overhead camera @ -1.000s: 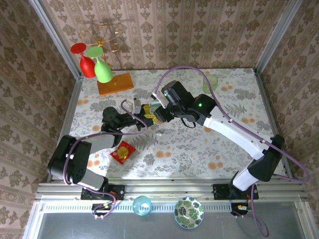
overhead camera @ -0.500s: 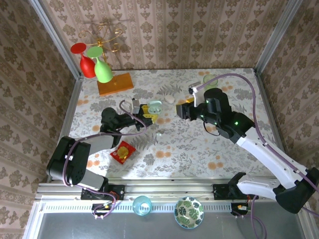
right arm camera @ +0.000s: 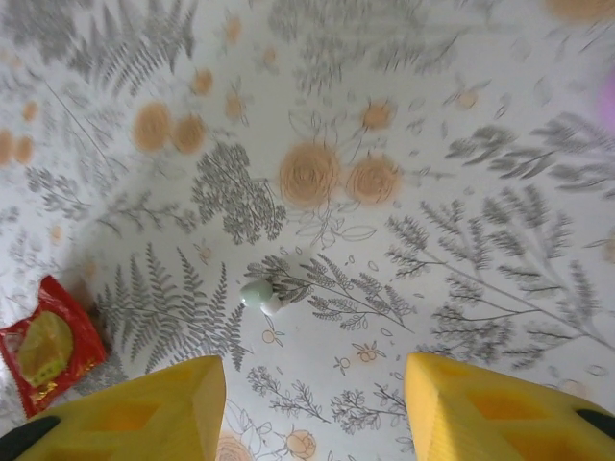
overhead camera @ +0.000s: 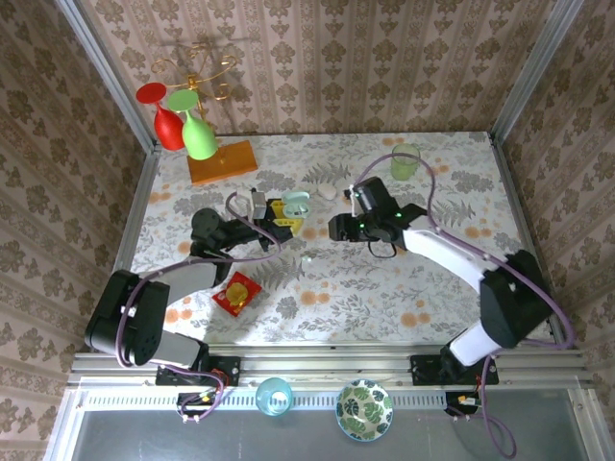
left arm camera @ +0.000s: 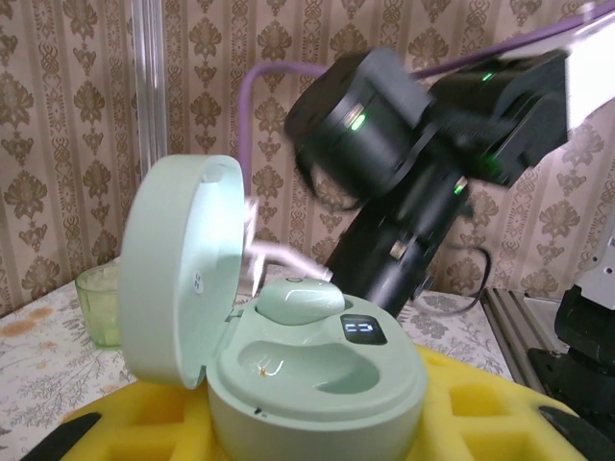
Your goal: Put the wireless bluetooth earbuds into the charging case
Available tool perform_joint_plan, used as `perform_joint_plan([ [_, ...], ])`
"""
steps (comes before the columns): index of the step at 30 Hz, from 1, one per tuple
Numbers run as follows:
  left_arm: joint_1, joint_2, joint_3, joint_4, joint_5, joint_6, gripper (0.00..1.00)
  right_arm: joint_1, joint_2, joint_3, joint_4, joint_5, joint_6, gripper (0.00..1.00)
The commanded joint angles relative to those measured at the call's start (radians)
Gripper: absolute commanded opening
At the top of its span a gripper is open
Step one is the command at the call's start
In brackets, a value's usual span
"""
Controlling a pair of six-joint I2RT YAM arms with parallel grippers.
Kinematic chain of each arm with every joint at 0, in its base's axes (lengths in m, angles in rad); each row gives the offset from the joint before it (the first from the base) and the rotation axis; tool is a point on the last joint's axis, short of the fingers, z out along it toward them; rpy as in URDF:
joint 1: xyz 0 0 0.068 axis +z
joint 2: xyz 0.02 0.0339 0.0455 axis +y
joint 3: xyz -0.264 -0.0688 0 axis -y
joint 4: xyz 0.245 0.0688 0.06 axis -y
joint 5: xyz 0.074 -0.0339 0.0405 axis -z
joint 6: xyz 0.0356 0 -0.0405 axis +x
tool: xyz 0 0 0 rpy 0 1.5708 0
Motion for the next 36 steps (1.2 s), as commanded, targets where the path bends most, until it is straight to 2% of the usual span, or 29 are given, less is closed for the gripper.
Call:
perform_joint_plan([
  [1,-0.007,-0.034,-0.001,0.039,-0.006,0.012,0.22,0.031,0.087,0.077,-0.024,-0.106,-0.017,0.52],
  [5,-0.017,-0.042,-0.002,0.038,-0.005,0.012,0.22,0.035,0.231,0.143,-0.006,-0.248,-0.096,0.52],
  [16,-0.027,-0.049,-0.01,0.037,-0.016,0.009,0.22,0.035,0.506,0.347,-0.048,-0.42,-0.189,0.52],
  [25,-0.029,-0.041,-0.007,0.036,-0.016,0.01,0.22,0.035,0.562,0.297,-0.021,-0.48,-0.23,0.46],
  [30,-0.031,-0.041,-0.007,0.034,-0.014,0.009,0.22,0.036,0.536,0.239,-0.013,-0.487,-0.242,0.43],
  [36,-0.032,-0.037,-0.01,0.035,-0.019,0.011,0.22,0.038,0.486,0.174,-0.007,-0.474,-0.257,0.34],
])
